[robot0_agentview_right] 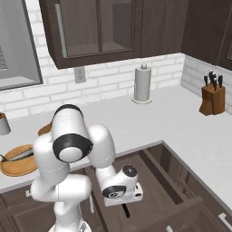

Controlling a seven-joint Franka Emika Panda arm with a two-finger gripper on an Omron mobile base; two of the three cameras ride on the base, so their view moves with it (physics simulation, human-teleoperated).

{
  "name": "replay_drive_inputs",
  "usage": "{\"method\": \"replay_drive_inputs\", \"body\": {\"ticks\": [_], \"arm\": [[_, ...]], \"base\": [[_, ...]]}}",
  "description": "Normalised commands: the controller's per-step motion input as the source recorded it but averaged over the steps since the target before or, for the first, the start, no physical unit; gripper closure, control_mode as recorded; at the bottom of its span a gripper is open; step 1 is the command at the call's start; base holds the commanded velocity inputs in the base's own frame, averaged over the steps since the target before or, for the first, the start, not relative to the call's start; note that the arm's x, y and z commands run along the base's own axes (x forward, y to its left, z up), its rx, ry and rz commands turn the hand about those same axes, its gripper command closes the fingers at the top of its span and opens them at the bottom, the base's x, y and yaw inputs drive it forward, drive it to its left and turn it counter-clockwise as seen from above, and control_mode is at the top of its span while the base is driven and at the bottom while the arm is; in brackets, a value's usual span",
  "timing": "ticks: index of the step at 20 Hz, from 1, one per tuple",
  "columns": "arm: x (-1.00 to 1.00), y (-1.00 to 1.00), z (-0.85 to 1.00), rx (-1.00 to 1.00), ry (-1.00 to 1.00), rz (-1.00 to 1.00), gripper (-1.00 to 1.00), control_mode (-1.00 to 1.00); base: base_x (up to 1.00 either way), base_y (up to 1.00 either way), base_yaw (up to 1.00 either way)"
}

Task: Pick up the knife from the drawer and place it on the cutting board. Then place the meat from the plate to the cutting board.

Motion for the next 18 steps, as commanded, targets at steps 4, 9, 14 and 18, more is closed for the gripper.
{"method": "replay_drive_inputs", "body": {"ticks": [4,9,14,18], "arm": [[0.15,-0.13,-0.03,0.0,0.0,0.0,-1.0,-1.0],[0.06,-0.15,0.0,0.02,0.0,0.0,-1.0,-1.0],[0.01,-0.19,-0.08,0.03,0.0,0.0,-1.0,-1.0],[0.01,0.0,-0.51,0.0,0.0,0.0,-1.0,-1.0]], "base": [[0.0,0.0,0.0],[0.0,0.0,0.0],[0.0,0.0,0.0],[0.0,0.0,0.0]]}}
